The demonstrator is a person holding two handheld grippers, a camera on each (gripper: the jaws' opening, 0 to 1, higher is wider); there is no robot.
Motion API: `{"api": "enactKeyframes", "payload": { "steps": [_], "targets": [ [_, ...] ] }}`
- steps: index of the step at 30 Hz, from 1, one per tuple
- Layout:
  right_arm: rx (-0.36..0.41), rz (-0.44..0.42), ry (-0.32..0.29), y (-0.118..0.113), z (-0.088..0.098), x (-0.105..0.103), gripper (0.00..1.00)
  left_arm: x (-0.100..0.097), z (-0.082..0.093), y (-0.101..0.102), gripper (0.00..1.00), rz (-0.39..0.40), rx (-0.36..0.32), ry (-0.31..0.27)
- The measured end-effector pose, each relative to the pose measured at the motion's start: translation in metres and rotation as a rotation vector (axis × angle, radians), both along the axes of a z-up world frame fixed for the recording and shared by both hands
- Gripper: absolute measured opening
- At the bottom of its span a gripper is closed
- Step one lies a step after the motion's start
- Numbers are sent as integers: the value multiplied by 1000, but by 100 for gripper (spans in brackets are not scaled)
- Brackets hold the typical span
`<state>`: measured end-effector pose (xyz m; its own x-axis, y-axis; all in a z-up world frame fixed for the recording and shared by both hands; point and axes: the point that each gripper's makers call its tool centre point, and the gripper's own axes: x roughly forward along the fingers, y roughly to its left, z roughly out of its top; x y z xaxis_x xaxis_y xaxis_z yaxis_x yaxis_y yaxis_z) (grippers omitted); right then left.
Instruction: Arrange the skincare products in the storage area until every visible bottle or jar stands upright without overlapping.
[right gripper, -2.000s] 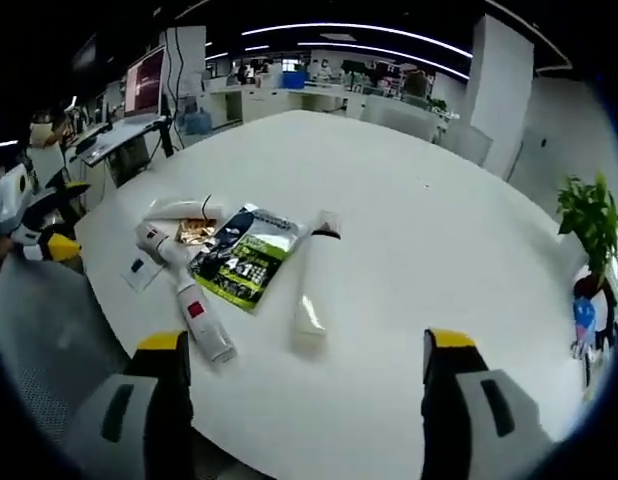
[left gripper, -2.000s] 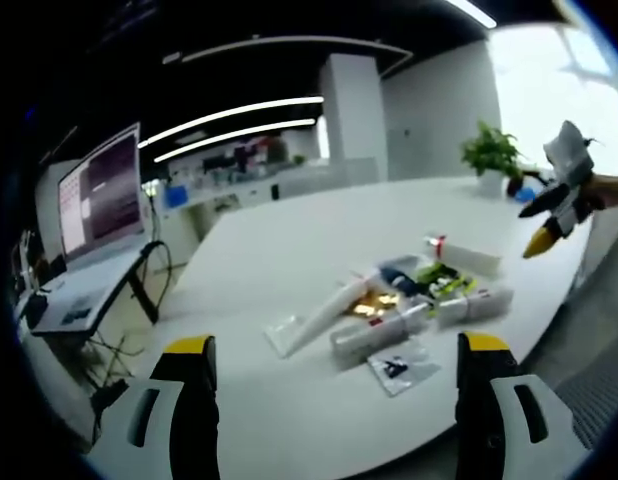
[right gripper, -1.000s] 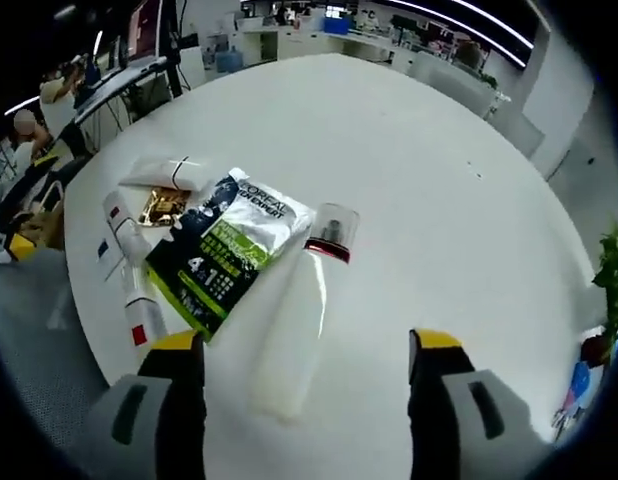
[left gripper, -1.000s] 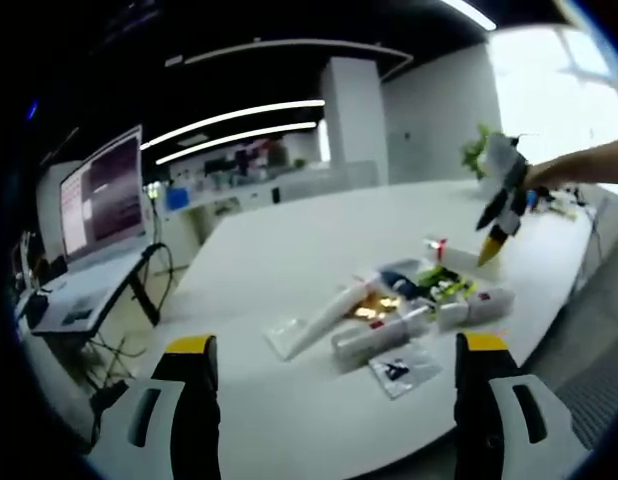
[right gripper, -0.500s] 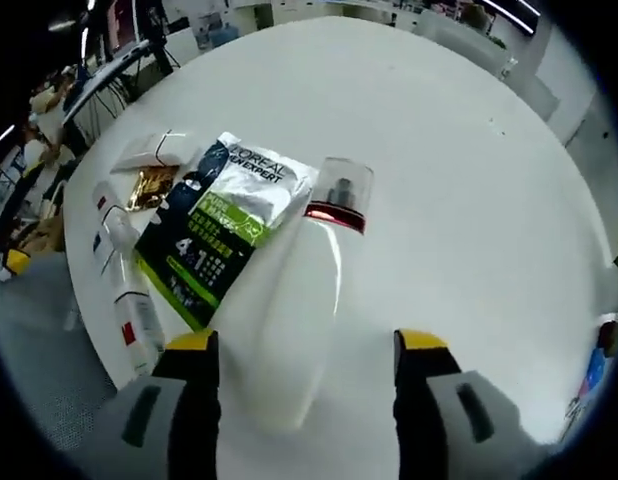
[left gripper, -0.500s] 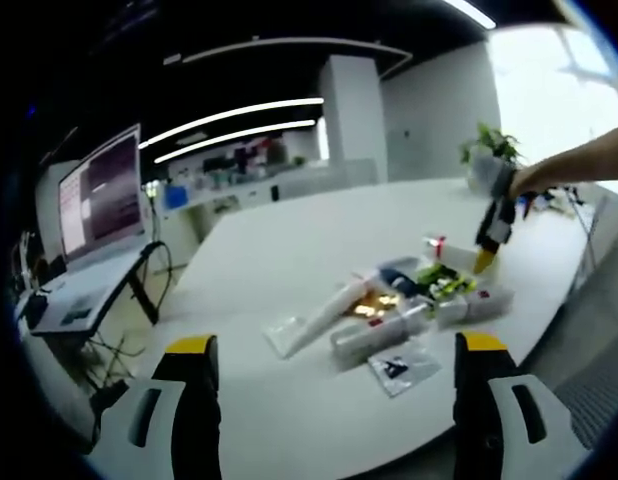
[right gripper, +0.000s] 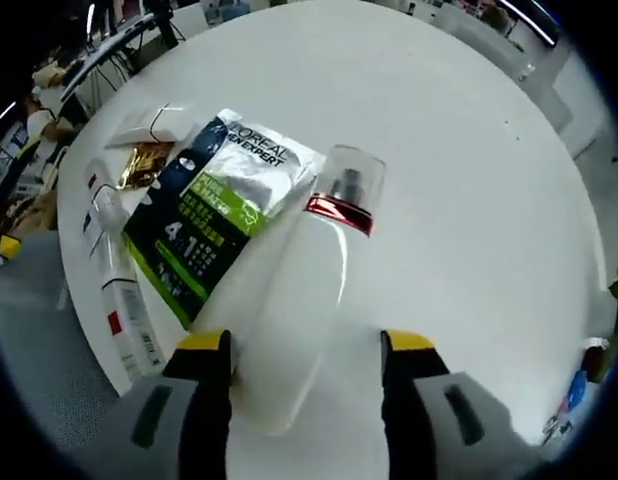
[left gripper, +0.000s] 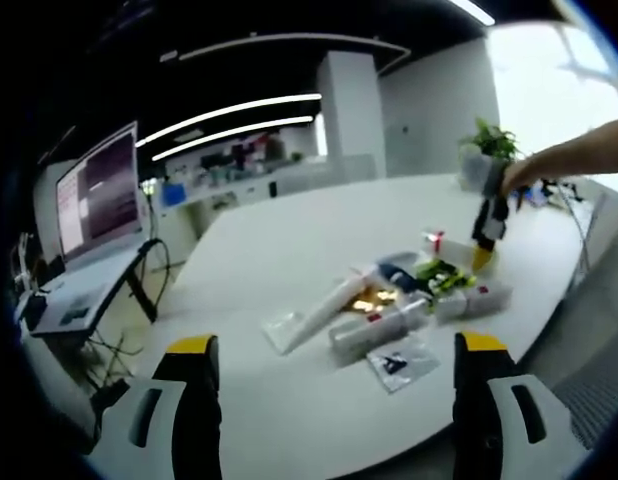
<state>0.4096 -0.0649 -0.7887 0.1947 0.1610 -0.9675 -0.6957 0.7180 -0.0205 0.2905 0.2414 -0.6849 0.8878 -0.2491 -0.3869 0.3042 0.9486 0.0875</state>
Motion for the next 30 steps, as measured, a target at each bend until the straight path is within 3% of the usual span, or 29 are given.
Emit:
{"api": "enactKeyframes", "payload": {
  "steps": [21,30],
  "targets": [
    [-50,7,49,-2,-1,1,61,-2,-5,-1,95,-8,14,28],
    [-111,41,115,11,-1,-9,44,-3,-7,-2,95,-14,18,39]
  ]
}}
